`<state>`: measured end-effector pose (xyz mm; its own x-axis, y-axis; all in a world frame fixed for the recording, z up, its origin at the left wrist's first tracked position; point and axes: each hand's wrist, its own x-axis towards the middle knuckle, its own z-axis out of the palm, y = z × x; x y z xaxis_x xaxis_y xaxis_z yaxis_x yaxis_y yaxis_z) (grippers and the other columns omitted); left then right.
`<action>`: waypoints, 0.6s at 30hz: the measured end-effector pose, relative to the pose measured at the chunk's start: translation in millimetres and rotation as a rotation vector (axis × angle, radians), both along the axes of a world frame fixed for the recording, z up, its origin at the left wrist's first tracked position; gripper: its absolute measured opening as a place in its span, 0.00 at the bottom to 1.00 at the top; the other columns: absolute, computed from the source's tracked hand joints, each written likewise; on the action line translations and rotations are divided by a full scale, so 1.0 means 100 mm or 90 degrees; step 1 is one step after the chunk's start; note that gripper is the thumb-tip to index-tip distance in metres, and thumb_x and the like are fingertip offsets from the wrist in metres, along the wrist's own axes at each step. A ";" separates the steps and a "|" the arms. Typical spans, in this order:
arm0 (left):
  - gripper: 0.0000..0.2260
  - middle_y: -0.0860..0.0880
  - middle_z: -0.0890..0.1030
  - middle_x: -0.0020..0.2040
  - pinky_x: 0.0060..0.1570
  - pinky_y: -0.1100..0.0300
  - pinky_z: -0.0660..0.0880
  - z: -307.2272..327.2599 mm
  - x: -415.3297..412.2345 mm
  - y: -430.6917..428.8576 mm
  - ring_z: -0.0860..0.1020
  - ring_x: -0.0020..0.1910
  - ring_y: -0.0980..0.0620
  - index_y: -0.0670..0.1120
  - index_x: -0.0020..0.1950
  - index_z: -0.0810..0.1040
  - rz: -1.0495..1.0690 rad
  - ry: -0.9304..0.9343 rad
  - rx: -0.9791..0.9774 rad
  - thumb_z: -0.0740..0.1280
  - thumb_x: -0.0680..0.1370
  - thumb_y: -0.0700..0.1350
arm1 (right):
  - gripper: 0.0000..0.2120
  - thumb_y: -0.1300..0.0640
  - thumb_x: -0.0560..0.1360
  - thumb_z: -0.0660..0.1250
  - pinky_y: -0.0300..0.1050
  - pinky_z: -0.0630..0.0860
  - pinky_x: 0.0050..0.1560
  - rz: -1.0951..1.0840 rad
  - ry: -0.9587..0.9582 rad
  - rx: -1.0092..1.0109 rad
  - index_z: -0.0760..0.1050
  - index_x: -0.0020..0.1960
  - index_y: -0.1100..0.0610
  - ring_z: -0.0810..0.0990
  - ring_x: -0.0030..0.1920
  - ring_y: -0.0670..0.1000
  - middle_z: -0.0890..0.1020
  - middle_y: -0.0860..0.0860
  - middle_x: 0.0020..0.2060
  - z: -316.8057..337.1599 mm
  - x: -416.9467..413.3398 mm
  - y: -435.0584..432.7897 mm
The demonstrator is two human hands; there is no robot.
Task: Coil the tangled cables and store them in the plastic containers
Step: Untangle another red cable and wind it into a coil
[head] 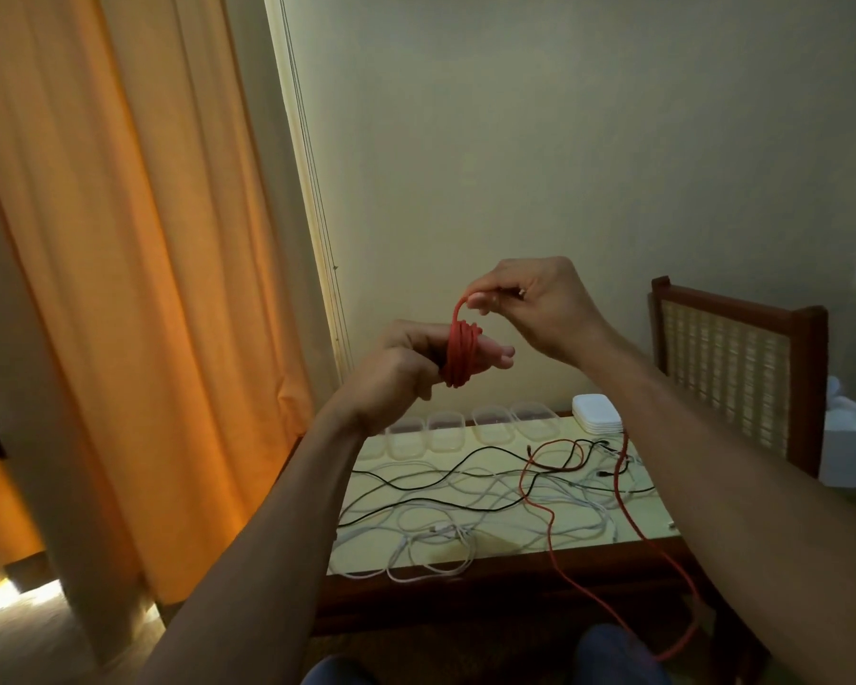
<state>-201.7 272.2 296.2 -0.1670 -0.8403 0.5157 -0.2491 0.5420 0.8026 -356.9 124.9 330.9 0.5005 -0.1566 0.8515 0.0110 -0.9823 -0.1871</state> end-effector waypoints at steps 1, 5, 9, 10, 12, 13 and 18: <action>0.31 0.31 0.81 0.61 0.72 0.45 0.71 0.00 0.00 0.00 0.77 0.68 0.38 0.31 0.61 0.79 -0.014 0.031 -0.007 0.50 0.64 0.21 | 0.06 0.59 0.76 0.74 0.35 0.78 0.46 0.002 0.012 0.017 0.86 0.52 0.57 0.84 0.42 0.45 0.85 0.46 0.40 -0.04 0.01 -0.04; 0.30 0.29 0.80 0.61 0.72 0.43 0.70 -0.06 0.00 -0.06 0.76 0.69 0.34 0.29 0.62 0.77 -0.050 0.113 -0.039 0.51 0.63 0.25 | 0.11 0.69 0.73 0.73 0.27 0.74 0.46 0.001 0.050 0.036 0.85 0.54 0.61 0.82 0.43 0.36 0.85 0.47 0.42 -0.25 0.00 -0.13; 0.30 0.33 0.82 0.60 0.71 0.46 0.72 -0.15 0.00 -0.12 0.77 0.68 0.36 0.30 0.62 0.77 -0.047 0.247 -0.049 0.51 0.62 0.27 | 0.06 0.63 0.75 0.73 0.31 0.74 0.42 -0.010 0.074 0.056 0.86 0.49 0.53 0.81 0.38 0.37 0.85 0.49 0.38 -0.40 0.01 -0.11; 0.30 0.33 0.82 0.60 0.73 0.45 0.71 -0.15 -0.01 -0.13 0.76 0.69 0.36 0.30 0.62 0.76 -0.043 0.282 -0.055 0.51 0.63 0.27 | 0.04 0.60 0.76 0.73 0.39 0.77 0.42 -0.010 0.072 0.058 0.86 0.46 0.54 0.82 0.37 0.41 0.85 0.49 0.37 -0.44 0.02 -0.09; 0.31 0.33 0.81 0.63 0.75 0.46 0.68 -0.15 -0.04 -0.15 0.75 0.71 0.36 0.31 0.64 0.75 -0.063 0.357 -0.076 0.49 0.63 0.27 | 0.04 0.60 0.76 0.73 0.44 0.78 0.43 -0.013 0.070 0.054 0.86 0.48 0.56 0.82 0.37 0.49 0.85 0.50 0.35 -0.52 0.06 -0.08; 0.31 0.32 0.80 0.64 0.75 0.46 0.68 -0.13 -0.05 -0.15 0.74 0.72 0.36 0.31 0.65 0.74 -0.081 0.396 -0.088 0.51 0.63 0.28 | 0.07 0.61 0.76 0.73 0.44 0.78 0.45 -0.008 0.074 0.062 0.86 0.52 0.55 0.83 0.37 0.49 0.85 0.50 0.36 -0.55 0.07 -0.06; 0.34 0.31 0.76 0.68 0.76 0.48 0.67 -0.06 -0.05 -0.18 0.74 0.72 0.39 0.30 0.68 0.72 -0.033 0.480 -0.136 0.58 0.60 0.32 | 0.11 0.58 0.78 0.71 0.40 0.79 0.46 -0.002 0.114 0.034 0.84 0.60 0.54 0.82 0.39 0.47 0.85 0.50 0.39 -0.64 0.03 0.06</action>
<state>-206.4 253.8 289.9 0.2561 -0.7112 0.6546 0.3509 0.6994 0.6226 -354.3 130.8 266.8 0.6431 -0.2003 0.7391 -0.0295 -0.9709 -0.2376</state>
